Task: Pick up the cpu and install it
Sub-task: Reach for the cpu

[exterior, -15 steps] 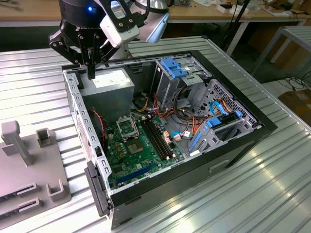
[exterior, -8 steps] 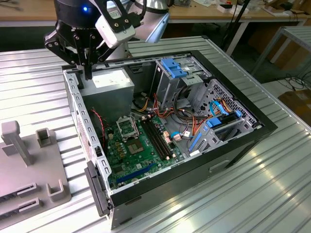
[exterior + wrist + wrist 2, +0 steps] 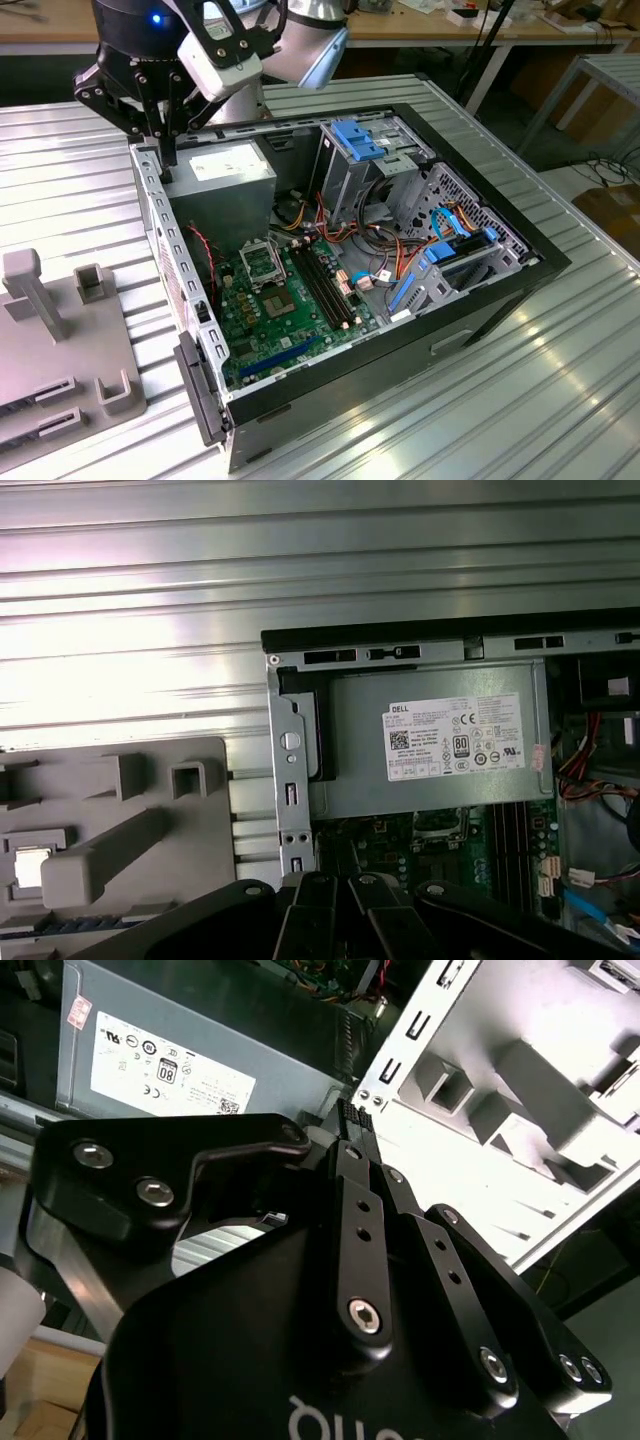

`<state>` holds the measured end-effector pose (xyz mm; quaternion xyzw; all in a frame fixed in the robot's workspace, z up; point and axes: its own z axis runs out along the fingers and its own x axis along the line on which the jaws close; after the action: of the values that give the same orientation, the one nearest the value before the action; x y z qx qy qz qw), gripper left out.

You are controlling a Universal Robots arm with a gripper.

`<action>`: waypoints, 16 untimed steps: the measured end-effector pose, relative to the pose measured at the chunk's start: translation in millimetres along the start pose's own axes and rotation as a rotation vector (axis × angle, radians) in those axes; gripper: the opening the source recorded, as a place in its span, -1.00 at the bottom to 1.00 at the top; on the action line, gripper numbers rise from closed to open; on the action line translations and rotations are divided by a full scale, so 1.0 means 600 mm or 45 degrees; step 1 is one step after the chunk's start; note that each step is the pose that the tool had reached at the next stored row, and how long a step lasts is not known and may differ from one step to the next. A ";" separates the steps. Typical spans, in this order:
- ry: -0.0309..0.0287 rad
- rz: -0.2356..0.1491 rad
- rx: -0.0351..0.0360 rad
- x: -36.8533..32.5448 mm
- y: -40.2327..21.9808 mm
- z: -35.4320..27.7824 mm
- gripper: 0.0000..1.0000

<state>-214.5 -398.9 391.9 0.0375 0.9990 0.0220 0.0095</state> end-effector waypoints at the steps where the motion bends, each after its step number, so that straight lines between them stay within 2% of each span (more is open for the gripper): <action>1: 0.0005 0.000 0.0002 0.002 0.000 0.000 -0.79; 16: 0.0065 0.000 0.0006 0.027 -0.002 0.001 -0.79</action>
<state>-230.5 -398.9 391.1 0.0375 0.9990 0.0219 0.0070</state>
